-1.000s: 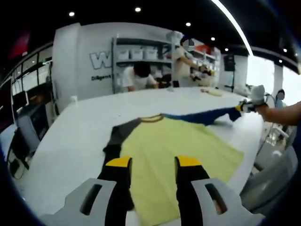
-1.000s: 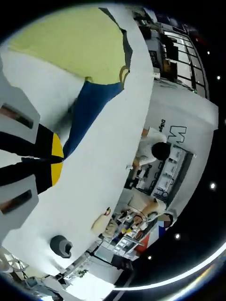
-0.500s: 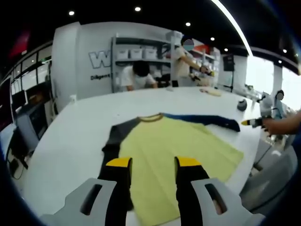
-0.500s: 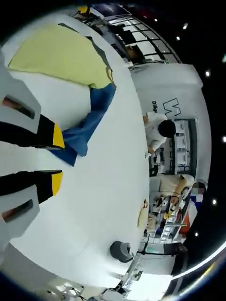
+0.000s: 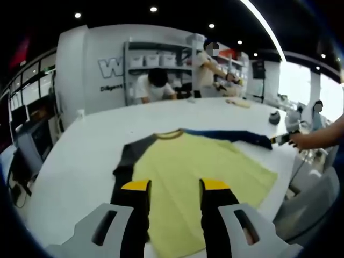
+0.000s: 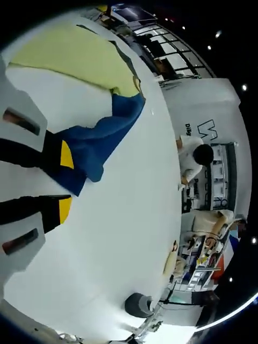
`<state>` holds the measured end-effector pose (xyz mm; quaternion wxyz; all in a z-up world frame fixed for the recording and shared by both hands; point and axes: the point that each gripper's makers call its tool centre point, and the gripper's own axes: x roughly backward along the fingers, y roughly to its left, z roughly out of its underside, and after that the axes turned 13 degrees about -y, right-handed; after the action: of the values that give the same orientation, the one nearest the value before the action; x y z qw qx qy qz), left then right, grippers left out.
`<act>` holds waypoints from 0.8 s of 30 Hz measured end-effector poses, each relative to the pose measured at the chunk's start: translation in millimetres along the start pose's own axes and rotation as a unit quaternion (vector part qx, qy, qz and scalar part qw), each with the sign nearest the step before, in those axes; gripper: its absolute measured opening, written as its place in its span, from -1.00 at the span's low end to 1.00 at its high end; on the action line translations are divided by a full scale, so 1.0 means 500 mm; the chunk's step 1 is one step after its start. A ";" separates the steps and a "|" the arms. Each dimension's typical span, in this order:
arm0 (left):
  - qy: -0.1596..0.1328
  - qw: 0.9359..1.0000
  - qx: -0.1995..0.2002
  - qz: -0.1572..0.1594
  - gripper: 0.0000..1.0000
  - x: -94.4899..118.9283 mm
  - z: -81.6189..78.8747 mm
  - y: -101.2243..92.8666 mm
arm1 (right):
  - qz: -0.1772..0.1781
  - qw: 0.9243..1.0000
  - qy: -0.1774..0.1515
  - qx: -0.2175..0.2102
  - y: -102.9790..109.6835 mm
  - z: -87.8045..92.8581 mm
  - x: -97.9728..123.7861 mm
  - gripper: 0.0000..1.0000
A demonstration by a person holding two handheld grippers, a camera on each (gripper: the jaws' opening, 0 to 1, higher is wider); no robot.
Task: Fold the garment on the visible template until the final outline fits inside the template.
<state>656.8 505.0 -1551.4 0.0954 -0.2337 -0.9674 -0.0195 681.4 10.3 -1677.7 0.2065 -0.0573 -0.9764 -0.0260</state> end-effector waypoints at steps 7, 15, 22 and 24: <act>0.001 1.000 0.001 -0.009 -0.35 0.009 0.003 0.007 | -0.018 0.997 0.004 0.081 0.005 0.002 -0.013 -0.90; 0.002 1.000 0.005 -0.023 -0.35 0.016 0.008 0.022 | 0.009 0.997 -0.005 0.082 -0.018 -0.023 -0.013 -1.00; -0.001 1.000 0.005 -0.025 -0.36 0.011 -0.001 0.011 | 0.032 0.995 -0.091 -0.010 -0.098 -0.144 0.004 -1.00; -0.005 1.000 0.003 -0.022 -0.36 0.007 -0.008 0.007 | 0.023 0.992 -0.119 -0.041 -0.099 -0.196 0.009 -1.00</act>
<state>656.1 509.2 -1547.1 0.0906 -0.2120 -0.9729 -0.0176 710.3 -45.8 -1587.8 0.0869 -0.0907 -0.9906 -0.0542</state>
